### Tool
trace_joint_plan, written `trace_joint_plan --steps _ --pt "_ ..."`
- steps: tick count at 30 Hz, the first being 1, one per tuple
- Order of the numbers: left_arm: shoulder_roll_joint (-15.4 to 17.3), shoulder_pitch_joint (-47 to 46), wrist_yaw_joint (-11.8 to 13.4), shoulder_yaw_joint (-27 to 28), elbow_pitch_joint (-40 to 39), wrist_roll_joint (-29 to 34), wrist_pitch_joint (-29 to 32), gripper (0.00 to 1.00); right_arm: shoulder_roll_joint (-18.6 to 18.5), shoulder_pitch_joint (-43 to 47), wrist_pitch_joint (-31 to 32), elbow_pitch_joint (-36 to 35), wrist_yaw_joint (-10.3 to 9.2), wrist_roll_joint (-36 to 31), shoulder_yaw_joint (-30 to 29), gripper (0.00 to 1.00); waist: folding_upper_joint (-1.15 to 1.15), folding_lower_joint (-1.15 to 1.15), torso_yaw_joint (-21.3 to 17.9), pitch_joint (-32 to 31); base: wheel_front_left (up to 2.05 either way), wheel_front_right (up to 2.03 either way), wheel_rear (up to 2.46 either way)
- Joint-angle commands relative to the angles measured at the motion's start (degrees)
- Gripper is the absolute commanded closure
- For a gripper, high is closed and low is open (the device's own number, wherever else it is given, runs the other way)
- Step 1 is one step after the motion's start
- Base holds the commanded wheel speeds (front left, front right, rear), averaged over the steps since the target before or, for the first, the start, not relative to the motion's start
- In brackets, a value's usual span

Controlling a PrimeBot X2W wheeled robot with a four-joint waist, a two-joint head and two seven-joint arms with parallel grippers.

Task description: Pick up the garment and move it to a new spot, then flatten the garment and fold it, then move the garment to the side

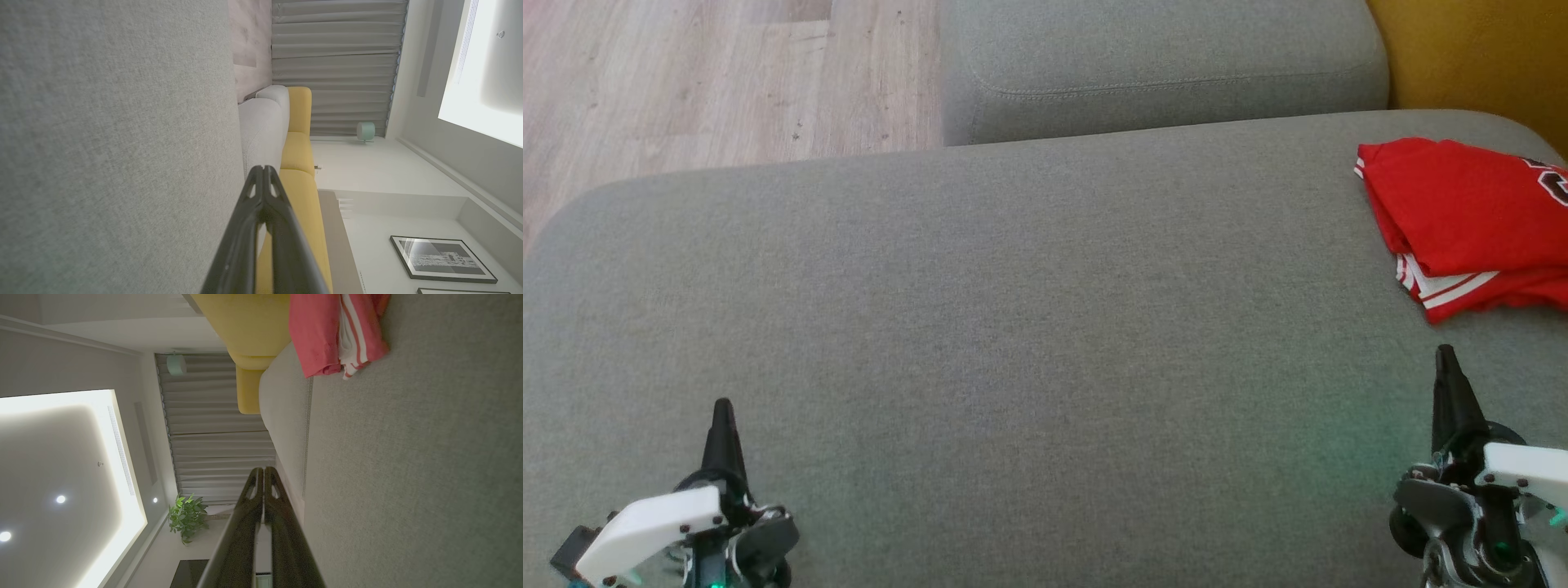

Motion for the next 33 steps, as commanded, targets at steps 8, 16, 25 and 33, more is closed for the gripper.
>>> trace_joint_plan --steps 8,16,25,33 --pt "0.23 -2.88 -0.41 2.32 -1.62 0.51 0.43 1.00 -0.21 -3.18 0.33 -1.78 -0.04 0.34 1.20 1.00 0.00 0.00 0.00 0.00 0.00 0.00 0.00" --pt "0.23 -2.88 -0.41 2.32 -1.62 0.51 0.43 1.00 -0.21 -3.18 0.33 -1.78 -0.04 0.34 1.20 1.00 0.00 0.00 0.00 0.00 0.00 0.00 0.00" --pt "0.23 -2.88 -0.41 2.31 -1.62 0.51 0.43 1.00 -0.21 -3.18 0.33 -1.78 -0.04 0.34 1.20 1.00 0.00 0.00 0.00 0.00 0.00 0.00 0.00" --pt "0.23 -2.88 -0.41 2.31 -1.62 0.51 0.43 1.00 -0.21 -3.18 0.33 -1.78 -0.04 0.34 1.20 1.00 0.00 0.00 0.00 0.00 0.00 0.00 0.00"
